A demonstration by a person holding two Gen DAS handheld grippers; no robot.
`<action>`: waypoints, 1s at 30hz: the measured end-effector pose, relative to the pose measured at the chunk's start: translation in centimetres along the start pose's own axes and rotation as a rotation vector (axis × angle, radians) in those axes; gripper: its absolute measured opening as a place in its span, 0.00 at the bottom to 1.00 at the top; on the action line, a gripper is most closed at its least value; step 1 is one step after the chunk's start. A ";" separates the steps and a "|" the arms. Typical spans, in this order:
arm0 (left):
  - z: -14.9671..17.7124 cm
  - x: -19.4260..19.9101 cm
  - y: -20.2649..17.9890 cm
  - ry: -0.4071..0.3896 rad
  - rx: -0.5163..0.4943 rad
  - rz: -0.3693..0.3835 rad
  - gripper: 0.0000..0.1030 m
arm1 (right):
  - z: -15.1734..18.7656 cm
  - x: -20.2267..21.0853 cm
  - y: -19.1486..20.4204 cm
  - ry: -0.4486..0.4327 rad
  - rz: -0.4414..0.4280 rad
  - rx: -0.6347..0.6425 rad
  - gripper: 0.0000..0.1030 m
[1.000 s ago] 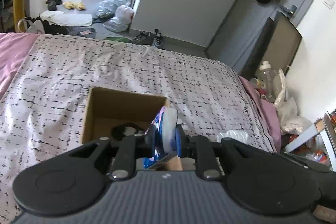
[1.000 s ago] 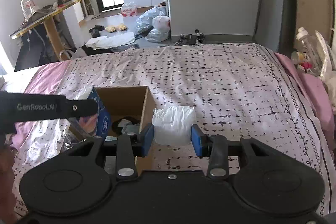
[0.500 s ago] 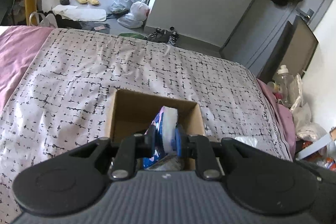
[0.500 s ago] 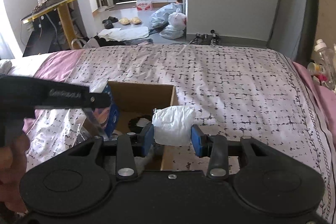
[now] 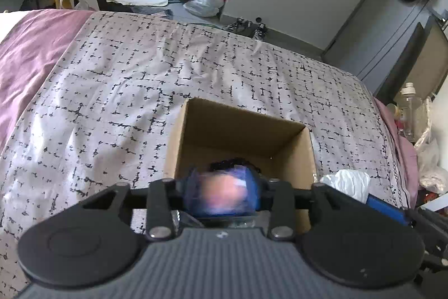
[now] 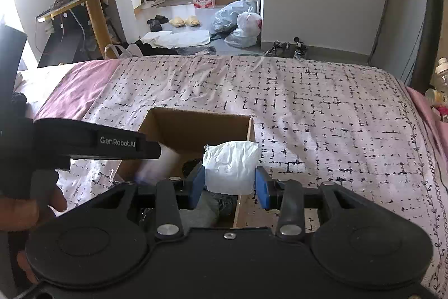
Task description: Organize soft objects
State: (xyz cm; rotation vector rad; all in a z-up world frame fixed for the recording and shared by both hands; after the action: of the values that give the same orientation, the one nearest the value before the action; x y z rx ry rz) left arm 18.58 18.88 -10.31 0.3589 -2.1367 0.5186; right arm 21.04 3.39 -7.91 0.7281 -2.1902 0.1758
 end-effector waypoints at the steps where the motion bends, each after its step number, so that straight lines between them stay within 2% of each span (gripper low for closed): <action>1: -0.1 0.0 0.1 -0.006 -0.005 0.009 0.41 | 0.0 -0.2 0.1 0.001 0.000 0.003 0.38; 3: -0.4 0.1 0.1 -0.016 0.003 -0.014 0.49 | -0.1 -0.4 0.1 0.007 -0.005 0.001 0.38; 5: -0.6 0.1 0.3 -0.026 0.021 -0.030 0.53 | -0.3 -0.8 0.0 0.013 -0.011 -0.007 0.38; 10: -1.1 0.0 0.1 -0.034 0.013 -0.043 0.55 | -1.1 -1.7 0.1 0.015 -0.020 -0.009 0.38; 12: -1.1 0.0 0.0 -0.035 0.009 -0.048 0.60 | -1.5 -2.0 0.1 0.010 -0.031 -0.013 0.41; 14: -1.2 -0.2 0.0 -0.028 0.013 -0.051 0.62 | -1.8 -2.3 0.0 0.006 -0.053 -0.017 0.58; 15: -1.3 -0.2 0.0 -0.026 0.019 -0.050 0.62 | -2.0 -2.3 -0.2 0.002 -0.057 -0.022 0.75; 16: -1.4 -0.2 0.0 -0.026 0.023 -0.047 0.62 | -2.0 -2.2 -0.3 -0.006 -0.052 -0.028 0.83; 25: -1.6 -0.4 -0.7 -0.011 0.020 -0.048 0.69 | -0.6 -1.5 -2.7 0.014 -0.028 -0.085 0.84; 30: -1.1 0.0 -1.8 0.002 -0.013 -0.064 0.80 | 0.6 -0.2 -4.2 0.025 -0.019 -0.120 0.86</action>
State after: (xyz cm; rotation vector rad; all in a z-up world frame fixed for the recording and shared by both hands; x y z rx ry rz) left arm 20.09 17.83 -9.33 0.4173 -2.1183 0.4683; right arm 23.12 -0.17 -8.93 0.6756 -2.1491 0.0433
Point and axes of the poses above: each gripper's, at about its wrist camera, not at the fingertips, and x roughly against the way its jaws point, y to its left, z to its underside, the point moved 1 cm from there along -x, roughly the way its jaws point, and after that the axes turned 4 degrees about -z, right-handed, at the moved point
